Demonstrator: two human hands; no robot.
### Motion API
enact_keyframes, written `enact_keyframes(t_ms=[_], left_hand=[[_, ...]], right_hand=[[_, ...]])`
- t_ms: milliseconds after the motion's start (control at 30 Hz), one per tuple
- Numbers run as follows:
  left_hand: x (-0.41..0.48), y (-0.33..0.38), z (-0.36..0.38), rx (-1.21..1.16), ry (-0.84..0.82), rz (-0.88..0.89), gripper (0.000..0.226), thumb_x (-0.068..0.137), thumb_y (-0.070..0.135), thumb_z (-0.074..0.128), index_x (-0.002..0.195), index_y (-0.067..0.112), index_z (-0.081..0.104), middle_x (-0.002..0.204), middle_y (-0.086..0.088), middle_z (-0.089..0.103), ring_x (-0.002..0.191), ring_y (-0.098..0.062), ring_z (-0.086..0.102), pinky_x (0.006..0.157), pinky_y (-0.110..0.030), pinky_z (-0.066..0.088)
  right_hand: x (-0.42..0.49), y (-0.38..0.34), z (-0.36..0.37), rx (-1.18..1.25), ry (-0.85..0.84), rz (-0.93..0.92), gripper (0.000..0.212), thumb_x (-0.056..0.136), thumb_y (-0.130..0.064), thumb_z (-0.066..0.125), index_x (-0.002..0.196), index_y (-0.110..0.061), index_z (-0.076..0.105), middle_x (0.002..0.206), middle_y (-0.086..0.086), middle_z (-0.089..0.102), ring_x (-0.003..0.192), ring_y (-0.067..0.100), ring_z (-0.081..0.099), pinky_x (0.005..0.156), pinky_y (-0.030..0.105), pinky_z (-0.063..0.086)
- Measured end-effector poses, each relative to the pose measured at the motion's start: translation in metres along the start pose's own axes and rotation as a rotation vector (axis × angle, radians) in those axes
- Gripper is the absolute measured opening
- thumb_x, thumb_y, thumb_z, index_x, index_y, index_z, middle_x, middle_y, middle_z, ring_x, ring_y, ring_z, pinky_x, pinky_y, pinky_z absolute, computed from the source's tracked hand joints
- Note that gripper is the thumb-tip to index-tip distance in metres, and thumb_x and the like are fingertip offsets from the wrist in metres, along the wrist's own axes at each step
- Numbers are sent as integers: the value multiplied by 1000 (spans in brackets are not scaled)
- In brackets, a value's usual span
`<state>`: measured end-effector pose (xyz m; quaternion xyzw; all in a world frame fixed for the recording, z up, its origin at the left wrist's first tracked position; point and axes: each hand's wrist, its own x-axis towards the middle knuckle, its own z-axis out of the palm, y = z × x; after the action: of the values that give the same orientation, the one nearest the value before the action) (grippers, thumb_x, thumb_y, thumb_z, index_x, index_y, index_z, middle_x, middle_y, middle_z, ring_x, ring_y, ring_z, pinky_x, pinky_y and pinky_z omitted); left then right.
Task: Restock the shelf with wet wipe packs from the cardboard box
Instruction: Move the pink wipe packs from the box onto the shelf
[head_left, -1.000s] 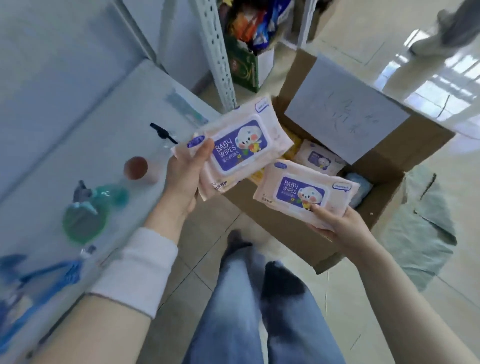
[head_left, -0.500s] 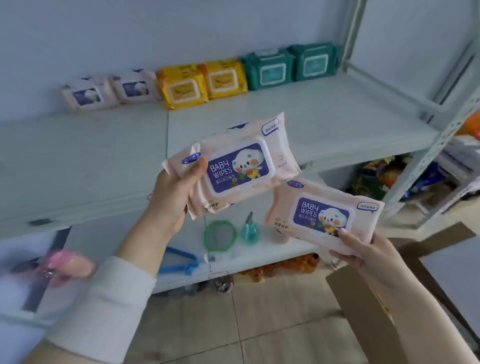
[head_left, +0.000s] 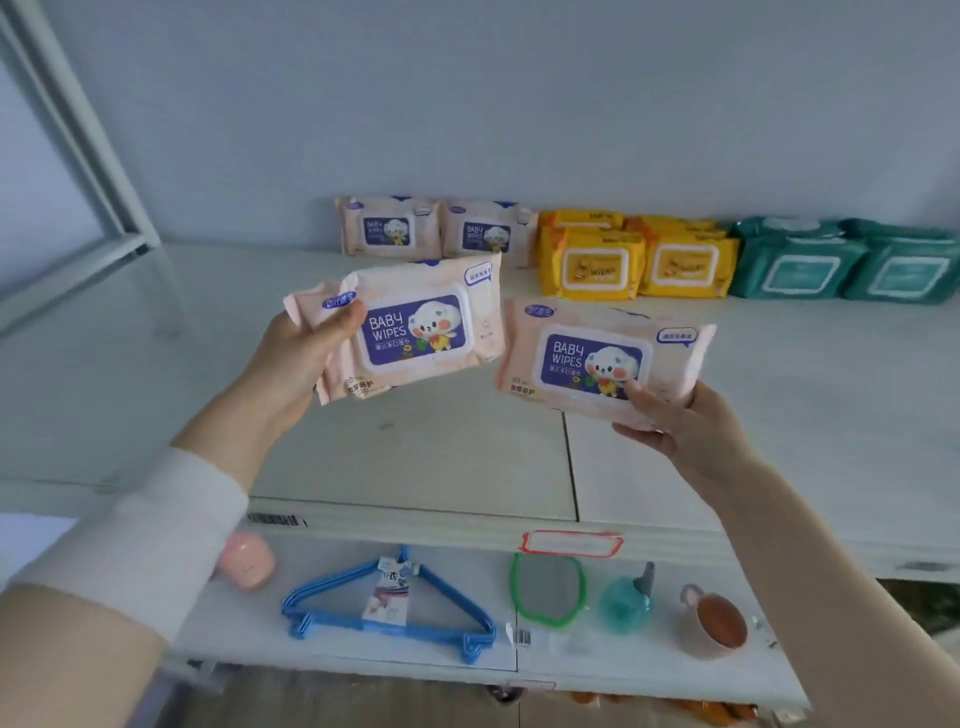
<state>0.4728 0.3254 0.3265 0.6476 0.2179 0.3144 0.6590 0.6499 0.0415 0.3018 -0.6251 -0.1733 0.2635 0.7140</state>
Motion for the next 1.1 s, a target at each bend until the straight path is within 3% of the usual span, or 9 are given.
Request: enact_keyframes(t_ms=[300,367,467,600,733,800,867,967,1100], left_hand=[[126,-31,-33,12,87,-62,13,93,18,54,103,21,61,84,11,74,77,-6,71,65,-28,59],[156,-36,-43,21,86,-68,12,93,17,53,101,21,62,83,11,75,76,-6,71,64,-30,60],[206,-43,-60,49,77,-71,13,94,17,52,99,23,62,82,14,74,76,-5,71,64,-30,60],[283,-59,-73,137,-61,-86,16,95,14,51,101,23,61,85,15,74,81,-2,70,71,-24,58],[343,-82,-70,255,-148,-109,17,92,9,55,98,23,61,76,21,72,74,6,68,70,-13,54],[366,-88,-73,321,-122,-77,23,88,7,60,109,16,61,82,20,70,71,11,65,69,-8,51],[380,-89,-76,409,-81,-17,41,82,6,68,121,8,56,95,11,66,72,12,62,70,-6,49],[381,-92,-74,519,2,118,49,73,9,77,116,14,54,105,1,60,77,10,57,74,-4,45],[362,-97,-65,663,163,319,51,71,17,79,112,22,50,114,4,56,99,0,53,81,-1,35]], right_hand=[[155,2,58,-113,-33,-30,109,20,-55,89,118,-19,56,106,-1,70,85,16,72,62,30,59],[184,3,73,-129,-8,-43,97,30,-51,89,115,-23,55,107,-2,69,89,16,71,63,31,59],[228,6,88,-159,54,-40,54,74,-15,76,121,-17,51,118,6,64,99,23,66,69,35,60],[284,13,100,-264,112,-29,56,80,-3,68,131,-12,47,120,6,61,106,26,63,73,36,60],[323,25,114,-481,320,-68,64,74,-17,77,131,-14,50,122,3,62,109,24,59,90,45,53],[334,27,118,-655,422,-111,68,70,-26,80,131,-16,51,125,4,62,112,23,58,93,39,49],[343,29,121,-751,487,-148,66,71,-26,79,130,-14,52,124,4,62,106,20,57,80,26,42],[351,31,129,-778,581,-159,64,72,-24,79,127,-10,48,125,7,60,104,22,55,73,20,34],[352,43,143,-723,713,-161,77,78,-19,73,142,-11,32,140,9,46,127,26,44,98,30,37]])
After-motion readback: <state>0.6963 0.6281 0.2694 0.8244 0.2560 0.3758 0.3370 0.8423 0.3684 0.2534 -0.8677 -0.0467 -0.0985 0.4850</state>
